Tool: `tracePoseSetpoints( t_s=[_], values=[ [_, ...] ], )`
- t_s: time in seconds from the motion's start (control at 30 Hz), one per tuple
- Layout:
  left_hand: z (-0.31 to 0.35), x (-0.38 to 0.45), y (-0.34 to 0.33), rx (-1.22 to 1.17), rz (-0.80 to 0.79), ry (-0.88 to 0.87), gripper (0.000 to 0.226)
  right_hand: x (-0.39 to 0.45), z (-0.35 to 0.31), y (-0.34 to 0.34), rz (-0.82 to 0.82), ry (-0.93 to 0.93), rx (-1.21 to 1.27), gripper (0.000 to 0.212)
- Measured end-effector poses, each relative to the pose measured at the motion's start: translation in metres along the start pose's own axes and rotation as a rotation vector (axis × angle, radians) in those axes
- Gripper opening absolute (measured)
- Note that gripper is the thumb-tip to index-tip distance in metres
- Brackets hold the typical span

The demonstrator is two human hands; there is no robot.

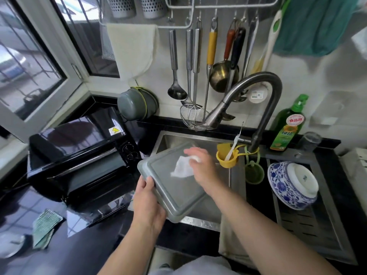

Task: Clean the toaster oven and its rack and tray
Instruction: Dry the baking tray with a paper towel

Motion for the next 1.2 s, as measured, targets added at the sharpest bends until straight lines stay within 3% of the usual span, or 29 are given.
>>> tracePoseSetpoints(
  t_s=[0.03, 0.1, 0.17, 0.23, 0.33, 0.43, 0.5, 0.57, 0.7, 0.8, 0.93, 1.03, 1.2],
  values=[
    [0.004, -0.002, -0.001, -0.007, -0.007, -0.008, 0.033, 0.001, -0.001, 0.001, 0.031, 0.184, -0.277, 0.038],
    [0.013, -0.004, -0.003, -0.014, -0.028, -0.034, 0.032, -0.007, 0.003, -0.007, -0.038, 0.345, -0.584, 0.044],
    [0.020, -0.006, -0.006, -0.002, -0.058, -0.060, 0.032, -0.021, -0.001, -0.022, -0.166, 0.368, -0.664, 0.069],
    [0.021, -0.006, -0.009, 0.024, -0.077, -0.071, 0.033, -0.032, -0.004, -0.034, -0.171, 0.398, -0.636, 0.068],
    [0.017, -0.010, -0.009, 0.090, -0.070, -0.063, 0.035, -0.013, 0.012, -0.021, 0.052, 0.273, -0.471, 0.029],
    [0.021, -0.011, 0.007, 0.097, -0.035, -0.074, 0.035, 0.016, 0.062, 0.022, 0.179, -0.274, -0.231, 0.025],
    [0.029, -0.004, 0.021, 0.074, 0.014, -0.082, 0.035, 0.019, 0.087, 0.048, 0.290, -0.633, 0.278, 0.014],
    [0.039, 0.003, 0.031, 0.052, 0.066, -0.095, 0.035, 0.023, 0.096, 0.052, 0.310, -0.818, 0.750, 0.013],
    [0.046, 0.012, 0.036, 0.025, 0.100, -0.087, 0.032, 0.026, 0.098, 0.035, 0.118, -0.894, 0.994, 0.028],
    [0.045, 0.017, 0.041, -0.009, 0.111, -0.068, 0.031, 0.023, 0.084, 0.023, -0.052, -0.877, 1.070, 0.057],
    [0.044, 0.021, 0.042, -0.005, 0.111, -0.052, 0.033, 0.023, 0.058, 0.009, -0.104, -0.750, 1.172, 0.050],
    [0.044, 0.022, 0.045, 0.005, 0.121, -0.043, 0.034, 0.030, 0.025, 0.005, -0.173, -0.601, 1.030, 0.029],
    [0.049, 0.025, 0.045, 0.048, 0.109, -0.055, 0.034, 0.052, 0.001, 0.024, -0.123, -0.333, 0.198, 0.034]
  ],
)
Point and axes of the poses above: each hand's wrist, its own x-axis towards the middle knuckle, its own y-axis out of the back of the hand, z = x × y, the point moved 6 cm from there along x, towards the middle knuckle, and after that the axes turned 3 degrees about -x, right-handed, at the moved point
